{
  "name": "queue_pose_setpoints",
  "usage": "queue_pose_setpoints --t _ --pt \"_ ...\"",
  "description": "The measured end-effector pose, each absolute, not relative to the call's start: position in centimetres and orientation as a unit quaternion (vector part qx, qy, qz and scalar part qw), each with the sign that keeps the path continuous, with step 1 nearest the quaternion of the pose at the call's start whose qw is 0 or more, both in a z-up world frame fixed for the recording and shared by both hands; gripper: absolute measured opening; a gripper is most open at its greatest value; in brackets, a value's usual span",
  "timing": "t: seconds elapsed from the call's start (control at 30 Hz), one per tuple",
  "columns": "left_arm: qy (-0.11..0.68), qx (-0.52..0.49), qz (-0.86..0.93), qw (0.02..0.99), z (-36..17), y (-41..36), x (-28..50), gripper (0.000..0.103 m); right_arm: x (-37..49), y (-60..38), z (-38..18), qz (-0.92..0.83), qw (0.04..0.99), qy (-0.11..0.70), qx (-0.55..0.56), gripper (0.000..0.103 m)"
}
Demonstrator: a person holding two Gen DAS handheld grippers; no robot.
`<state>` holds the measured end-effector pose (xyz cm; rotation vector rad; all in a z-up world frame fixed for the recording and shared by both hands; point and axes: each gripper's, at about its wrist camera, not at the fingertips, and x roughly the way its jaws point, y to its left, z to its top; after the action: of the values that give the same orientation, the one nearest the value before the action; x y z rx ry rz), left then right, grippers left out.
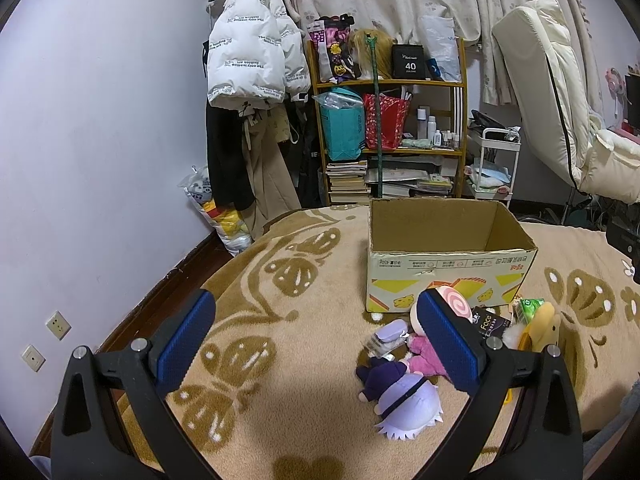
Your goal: Organize soft objects
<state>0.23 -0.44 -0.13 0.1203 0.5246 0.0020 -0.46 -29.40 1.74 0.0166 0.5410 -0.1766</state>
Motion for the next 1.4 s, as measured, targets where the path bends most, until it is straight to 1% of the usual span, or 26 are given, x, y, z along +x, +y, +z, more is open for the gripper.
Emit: queue_pose_setpoints --t 0.53,0.8,1.0,1.4 --pt "0.261 0.059 0.001 0.964 -0.1 -0.4 0.3 0.100 -0.4 -29.4 1.7 -0.087 0.959 0.268 0.007 0.103" --pt "0.280 0.062 0.005 0.958 -1.6 -0.6 0.5 0.100 -0.5 -29.4 1.3 -0.088 0.959 0.269 0.010 0.103" --pt "0.297 0.087 0.017 0.951 -1.9 -0.9 1.0 0.100 -0.6 -29.5 0.0 -0.082 0.958 0.275 0.011 0.103" --pt "0.332 0.081 0.014 0.940 -1.9 -1.3 3.1 0.100 -0.6 -28.8 -0.8 -0.078 0.954 0.291 0.005 0.103"
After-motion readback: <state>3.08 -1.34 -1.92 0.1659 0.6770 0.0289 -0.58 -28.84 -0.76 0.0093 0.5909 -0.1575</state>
